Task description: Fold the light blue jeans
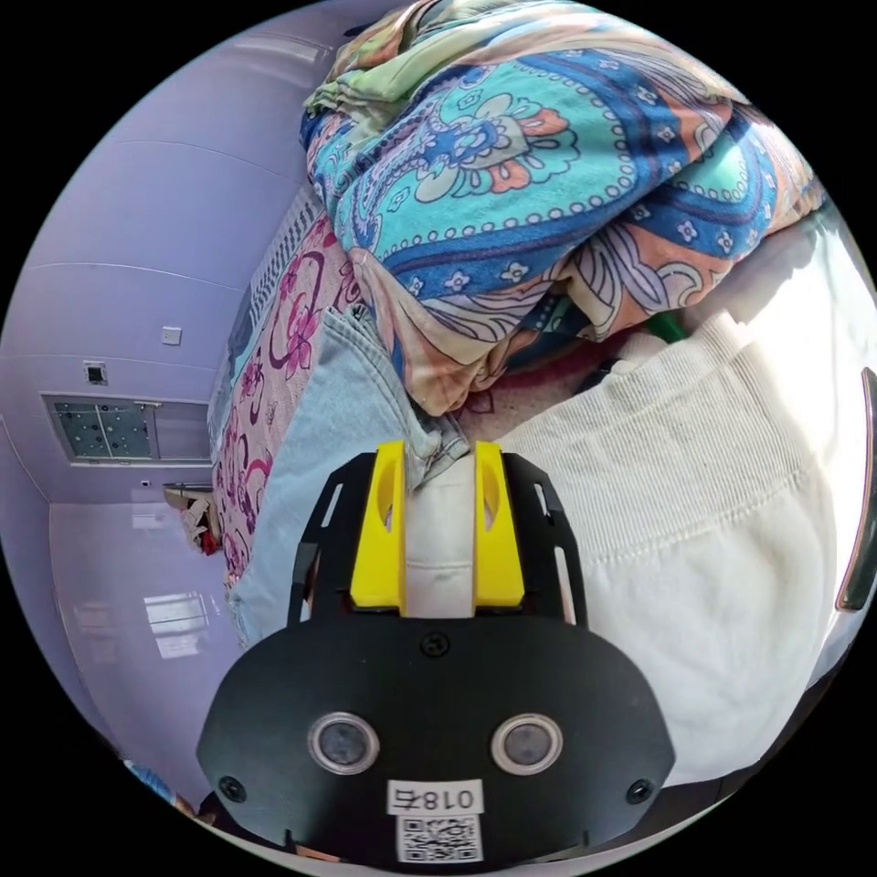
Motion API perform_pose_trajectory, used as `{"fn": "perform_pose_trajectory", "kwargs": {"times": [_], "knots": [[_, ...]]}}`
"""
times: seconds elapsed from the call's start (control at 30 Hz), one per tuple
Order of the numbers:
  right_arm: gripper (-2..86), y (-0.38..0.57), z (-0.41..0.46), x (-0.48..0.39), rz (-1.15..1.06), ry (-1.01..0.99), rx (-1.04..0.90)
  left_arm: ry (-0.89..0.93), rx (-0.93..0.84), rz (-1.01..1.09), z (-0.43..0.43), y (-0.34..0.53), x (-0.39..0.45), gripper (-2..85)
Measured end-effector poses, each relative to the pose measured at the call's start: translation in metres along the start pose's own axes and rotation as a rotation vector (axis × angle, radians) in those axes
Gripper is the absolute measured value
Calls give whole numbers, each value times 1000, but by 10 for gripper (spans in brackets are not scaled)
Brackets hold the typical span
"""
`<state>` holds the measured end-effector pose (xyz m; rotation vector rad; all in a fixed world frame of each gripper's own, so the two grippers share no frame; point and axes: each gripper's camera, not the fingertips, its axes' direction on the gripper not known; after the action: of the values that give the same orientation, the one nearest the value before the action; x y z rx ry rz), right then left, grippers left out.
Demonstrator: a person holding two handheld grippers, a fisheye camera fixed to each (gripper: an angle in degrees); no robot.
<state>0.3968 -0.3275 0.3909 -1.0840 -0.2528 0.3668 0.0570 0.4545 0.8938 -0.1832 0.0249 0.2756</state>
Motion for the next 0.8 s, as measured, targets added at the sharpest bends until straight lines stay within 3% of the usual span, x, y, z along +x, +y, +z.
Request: {"fn": "perform_pose_trajectory", "kwargs": {"times": [0.17, 0.33, 0.53, 0.6, 0.8], "knots": [[133, -7, 6, 10, -22, -48, -47, 11, 20, -14, 2, -3, -9, 82], [130, -6, 21, 47, 17, -268, -68, 35, 24, -25, 10, -1, -17, 80], [131, 2, 52, 91, 85, -423, 41, 24, 37, -40, 10, 6, -29, 80], [125, 2, 64, 93, 74, -416, 55, 28, 51, -53, 8, 9, -34, 79], [64, 5, 97, 67, -12, -121, 107, 25, 83, -67, 4, 19, -45, 78]]}}
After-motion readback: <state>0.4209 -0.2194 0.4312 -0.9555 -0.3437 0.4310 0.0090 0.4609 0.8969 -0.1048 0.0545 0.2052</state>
